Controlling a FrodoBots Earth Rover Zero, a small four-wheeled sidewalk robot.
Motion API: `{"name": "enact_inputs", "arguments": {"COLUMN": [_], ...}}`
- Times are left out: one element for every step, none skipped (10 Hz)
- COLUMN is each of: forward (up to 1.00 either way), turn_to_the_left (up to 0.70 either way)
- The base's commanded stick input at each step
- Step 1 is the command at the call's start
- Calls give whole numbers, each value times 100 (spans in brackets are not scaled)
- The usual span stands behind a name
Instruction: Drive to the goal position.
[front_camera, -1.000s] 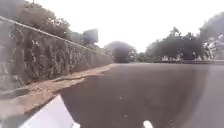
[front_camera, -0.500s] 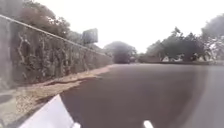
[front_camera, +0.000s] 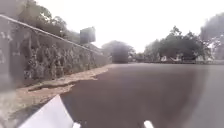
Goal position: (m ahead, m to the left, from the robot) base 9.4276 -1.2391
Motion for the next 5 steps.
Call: {"name": "enact_inputs", "arguments": {"forward": [100, 100, 100, 100, 100], "turn_to_the_left": [-23, -23, -23, -15, 0]}}
